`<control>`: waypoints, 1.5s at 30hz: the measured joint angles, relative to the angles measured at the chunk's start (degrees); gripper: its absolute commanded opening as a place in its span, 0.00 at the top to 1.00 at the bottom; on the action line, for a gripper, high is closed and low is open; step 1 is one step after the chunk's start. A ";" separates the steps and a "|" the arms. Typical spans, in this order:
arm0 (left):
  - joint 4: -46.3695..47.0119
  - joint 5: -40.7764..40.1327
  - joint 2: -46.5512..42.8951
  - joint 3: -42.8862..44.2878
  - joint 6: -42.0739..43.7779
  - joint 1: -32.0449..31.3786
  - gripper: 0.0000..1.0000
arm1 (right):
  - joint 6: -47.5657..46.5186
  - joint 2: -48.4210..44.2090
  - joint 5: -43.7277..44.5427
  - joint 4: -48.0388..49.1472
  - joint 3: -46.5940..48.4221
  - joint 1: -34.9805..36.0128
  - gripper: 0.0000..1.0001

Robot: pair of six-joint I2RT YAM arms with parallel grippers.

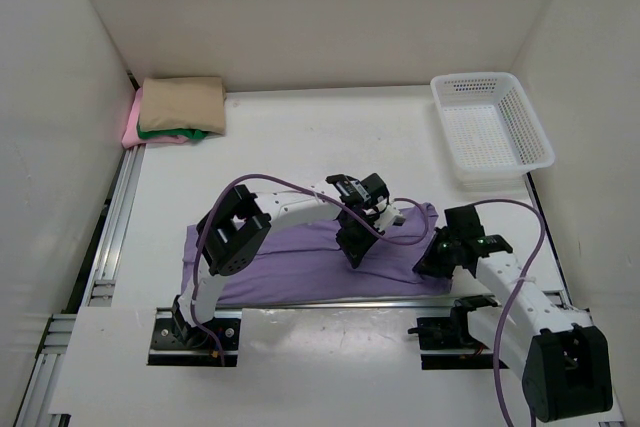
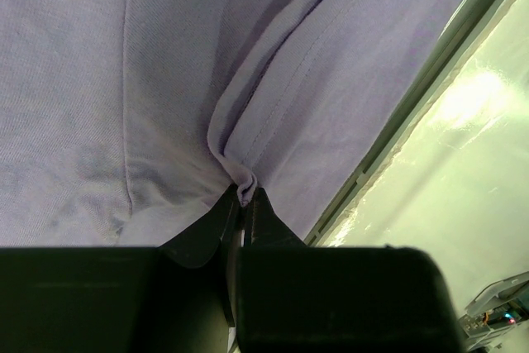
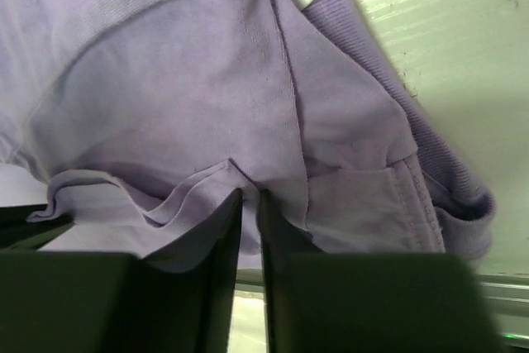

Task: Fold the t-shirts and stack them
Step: Fold the other side of the tshirt into a rectangle

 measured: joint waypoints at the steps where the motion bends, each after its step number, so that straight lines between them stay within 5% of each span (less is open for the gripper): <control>1: -0.02 0.00 0.00 0.00 0.00 0.00 0.87 | 0.00 0.22 0.02 0.09 0.00 0.00 0.98; 22: 0.09 -0.26 -0.02 0.00 -0.02 -0.02 0.86 | 17.81 -19.93 14.43 -18.86 0.02 0.00 1.00; 45: 3.19 -9.11 -0.09 0.02 0.00 -0.04 0.69 | 13.49 -16.98 15.10 -3.56 -2.93 0.00 1.00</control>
